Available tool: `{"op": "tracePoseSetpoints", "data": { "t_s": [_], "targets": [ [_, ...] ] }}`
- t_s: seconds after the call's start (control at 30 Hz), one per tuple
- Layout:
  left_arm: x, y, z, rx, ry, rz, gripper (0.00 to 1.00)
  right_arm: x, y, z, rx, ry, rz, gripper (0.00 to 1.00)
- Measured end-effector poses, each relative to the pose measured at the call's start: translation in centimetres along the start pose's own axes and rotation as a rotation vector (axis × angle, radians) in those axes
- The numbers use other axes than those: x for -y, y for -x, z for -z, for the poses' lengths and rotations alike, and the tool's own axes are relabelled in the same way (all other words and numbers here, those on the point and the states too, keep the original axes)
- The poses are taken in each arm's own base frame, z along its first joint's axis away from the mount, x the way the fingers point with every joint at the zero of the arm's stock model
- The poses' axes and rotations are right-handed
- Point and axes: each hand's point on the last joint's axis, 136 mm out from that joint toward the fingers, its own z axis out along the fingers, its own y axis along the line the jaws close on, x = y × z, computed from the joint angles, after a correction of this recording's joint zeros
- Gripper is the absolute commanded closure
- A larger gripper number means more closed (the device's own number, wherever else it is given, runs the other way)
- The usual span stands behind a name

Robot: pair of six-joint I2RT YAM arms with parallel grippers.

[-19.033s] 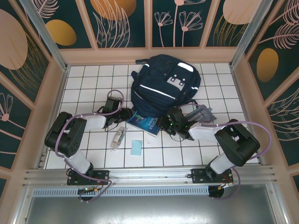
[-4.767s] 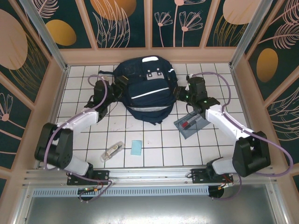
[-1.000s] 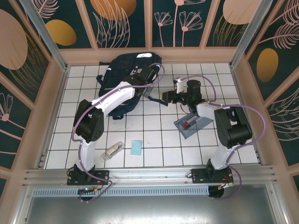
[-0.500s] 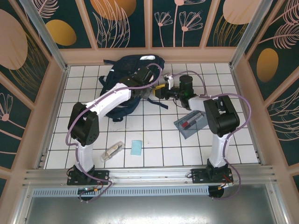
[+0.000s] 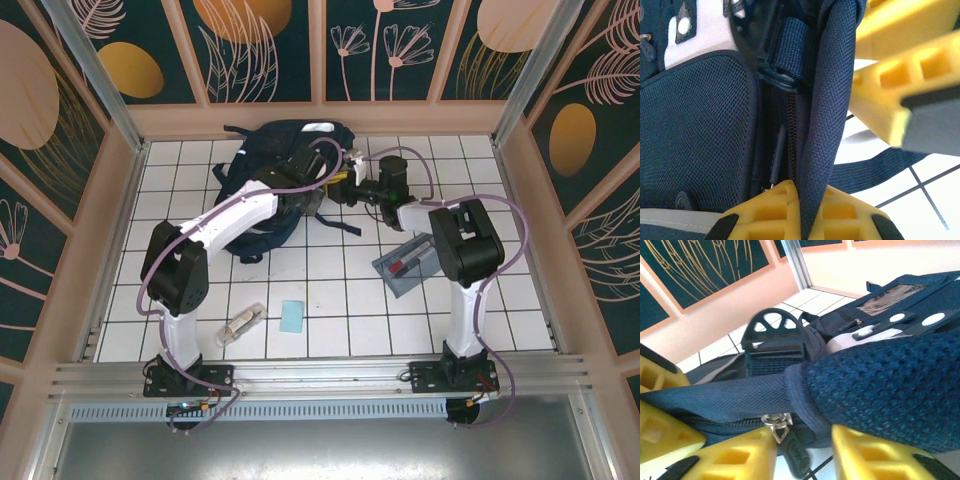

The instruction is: Pack the student bag

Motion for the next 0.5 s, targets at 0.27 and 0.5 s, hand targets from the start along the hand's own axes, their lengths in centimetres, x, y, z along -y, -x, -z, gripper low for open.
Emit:
{"op": "tracePoseSetpoints", "data": {
  "t_s": [0.27,0.5],
  "targets": [
    [-0.22,0.16,0.25,0.012,0.001,0.026,1.0,0.03,0.33,-0.4,0.003,0.013,0.015,0.95],
    [-0.28,0.15,0.25,0.011,0.002,0.036,1.0,-0.18,0.08,-0.49,-0.007,0.021,0.015,1.0]
  ]
}}
